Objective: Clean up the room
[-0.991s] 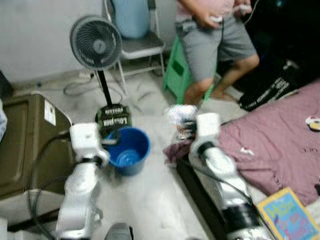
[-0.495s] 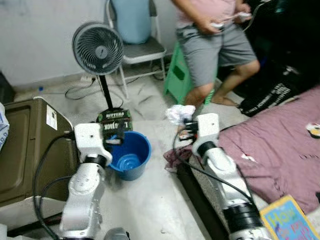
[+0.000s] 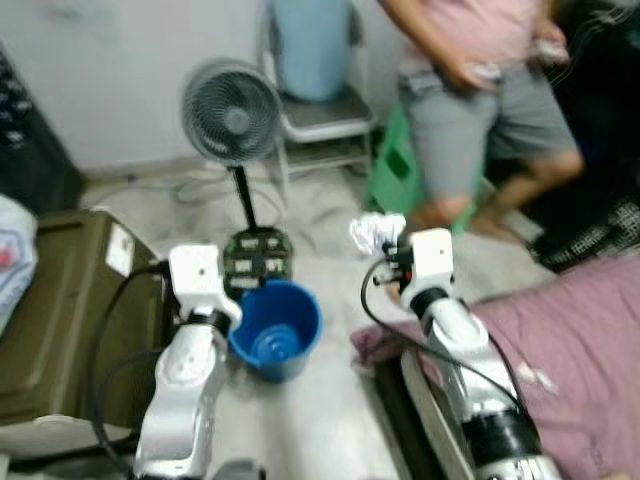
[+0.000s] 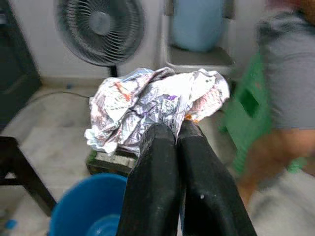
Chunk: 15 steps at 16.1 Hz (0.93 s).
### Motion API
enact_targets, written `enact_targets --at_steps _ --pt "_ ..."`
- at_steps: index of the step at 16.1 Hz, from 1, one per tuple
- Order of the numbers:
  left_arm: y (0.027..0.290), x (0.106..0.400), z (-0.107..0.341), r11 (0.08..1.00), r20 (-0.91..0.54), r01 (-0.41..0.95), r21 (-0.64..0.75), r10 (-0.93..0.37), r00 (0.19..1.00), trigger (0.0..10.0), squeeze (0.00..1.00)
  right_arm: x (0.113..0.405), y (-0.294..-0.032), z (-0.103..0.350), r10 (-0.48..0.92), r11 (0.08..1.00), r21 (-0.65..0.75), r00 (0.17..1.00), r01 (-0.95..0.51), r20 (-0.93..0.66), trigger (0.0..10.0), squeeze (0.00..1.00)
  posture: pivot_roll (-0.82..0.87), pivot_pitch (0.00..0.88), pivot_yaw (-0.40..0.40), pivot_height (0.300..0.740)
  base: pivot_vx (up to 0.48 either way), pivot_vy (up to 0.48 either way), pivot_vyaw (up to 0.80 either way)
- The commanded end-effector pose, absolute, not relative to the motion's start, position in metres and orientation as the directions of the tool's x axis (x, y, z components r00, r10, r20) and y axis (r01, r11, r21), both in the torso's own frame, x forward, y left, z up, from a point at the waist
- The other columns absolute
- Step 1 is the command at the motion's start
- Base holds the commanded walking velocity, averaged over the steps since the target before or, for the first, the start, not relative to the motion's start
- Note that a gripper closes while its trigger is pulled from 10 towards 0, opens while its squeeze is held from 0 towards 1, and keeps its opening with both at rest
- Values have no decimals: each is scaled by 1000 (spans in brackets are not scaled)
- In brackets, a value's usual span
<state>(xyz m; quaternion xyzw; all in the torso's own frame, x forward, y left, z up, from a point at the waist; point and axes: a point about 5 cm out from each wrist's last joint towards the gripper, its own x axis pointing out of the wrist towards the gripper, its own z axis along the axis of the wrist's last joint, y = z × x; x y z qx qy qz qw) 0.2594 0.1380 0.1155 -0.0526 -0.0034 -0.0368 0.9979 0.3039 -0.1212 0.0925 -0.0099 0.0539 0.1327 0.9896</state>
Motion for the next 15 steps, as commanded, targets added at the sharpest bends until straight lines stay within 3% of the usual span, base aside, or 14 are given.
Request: enact_targets --at_steps 1,12,15 --pt "147 258 112 995 -7 41 -95 -42 999 10000 0 307 -106 102 302 953 9 950 -302 -73 10000 0 34 52 -47 740 304 0 788" --pt "147 261 113 995 -6 40 -94 -40 999 10000 0 311 -106 102 311 950 6 948 -311 -72 10000 0 36 69 -57 740 296 0 788" --pt "146 261 113 994 -4 38 -104 -38 999 10000 0 313 -107 101 298 954 9 951 -298 -82 10000 0 34 71 -60 740 0 0 156"
